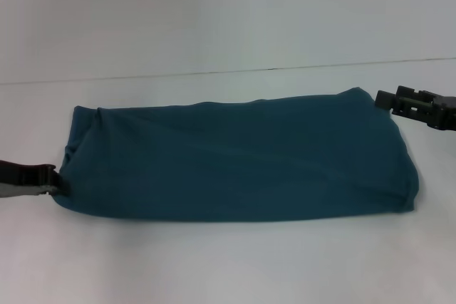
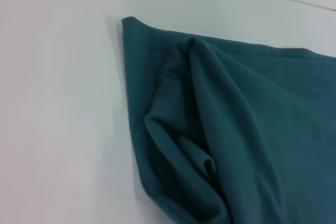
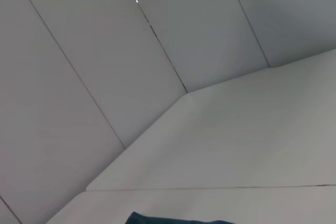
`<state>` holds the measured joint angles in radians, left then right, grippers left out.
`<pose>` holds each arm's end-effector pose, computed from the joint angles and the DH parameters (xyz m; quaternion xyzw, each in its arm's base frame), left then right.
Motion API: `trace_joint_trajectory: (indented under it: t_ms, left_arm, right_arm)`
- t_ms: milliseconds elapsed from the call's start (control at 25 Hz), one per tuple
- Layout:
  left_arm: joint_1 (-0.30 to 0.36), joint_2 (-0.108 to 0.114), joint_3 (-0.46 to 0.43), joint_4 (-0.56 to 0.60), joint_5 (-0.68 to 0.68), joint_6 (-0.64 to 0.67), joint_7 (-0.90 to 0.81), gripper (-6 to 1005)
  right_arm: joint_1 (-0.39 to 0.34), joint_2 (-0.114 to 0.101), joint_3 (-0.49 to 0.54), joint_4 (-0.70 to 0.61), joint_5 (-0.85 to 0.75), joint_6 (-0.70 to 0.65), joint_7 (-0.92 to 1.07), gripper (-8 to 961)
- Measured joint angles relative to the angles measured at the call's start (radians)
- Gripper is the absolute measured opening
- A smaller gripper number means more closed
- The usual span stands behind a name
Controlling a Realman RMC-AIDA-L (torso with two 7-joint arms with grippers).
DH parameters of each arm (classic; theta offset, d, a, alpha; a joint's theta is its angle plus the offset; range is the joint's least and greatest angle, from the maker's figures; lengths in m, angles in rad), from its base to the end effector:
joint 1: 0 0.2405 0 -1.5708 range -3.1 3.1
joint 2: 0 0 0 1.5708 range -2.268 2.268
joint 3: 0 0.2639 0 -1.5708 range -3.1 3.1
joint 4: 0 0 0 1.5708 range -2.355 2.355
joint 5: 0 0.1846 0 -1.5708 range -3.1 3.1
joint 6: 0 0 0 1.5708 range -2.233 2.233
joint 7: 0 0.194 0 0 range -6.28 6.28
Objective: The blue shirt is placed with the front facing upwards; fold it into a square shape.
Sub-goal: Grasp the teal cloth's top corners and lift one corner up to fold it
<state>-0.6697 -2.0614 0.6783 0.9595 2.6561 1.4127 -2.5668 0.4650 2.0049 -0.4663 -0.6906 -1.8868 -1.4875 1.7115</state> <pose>-0.2919 0.3830 -0.0027 -0.7623 -0.6034 -0.0110 0.2339 0.2768 0.3635 0.0395 -0.8167 0.3954 0.3372 0.2508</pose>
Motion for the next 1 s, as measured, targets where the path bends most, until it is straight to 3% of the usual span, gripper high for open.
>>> trace_joint_trajectory:
  t_ms: [600, 1000]
  left_arm:
    - [0.025, 0.019, -0.093, 0.005, 0.013, -0.002, 0.024, 33]
    - [0.017, 0.011, -0.090, 0.005, -0.095, 0.075, 0.067, 32]
  right_arm:
    - [-0.006, 0.000, 0.000, 0.001, 0.001, 0.001, -0.008, 910]
    - [0.002, 0.009, -0.007, 0.002, 0.000, -0.007, -0.009, 910]
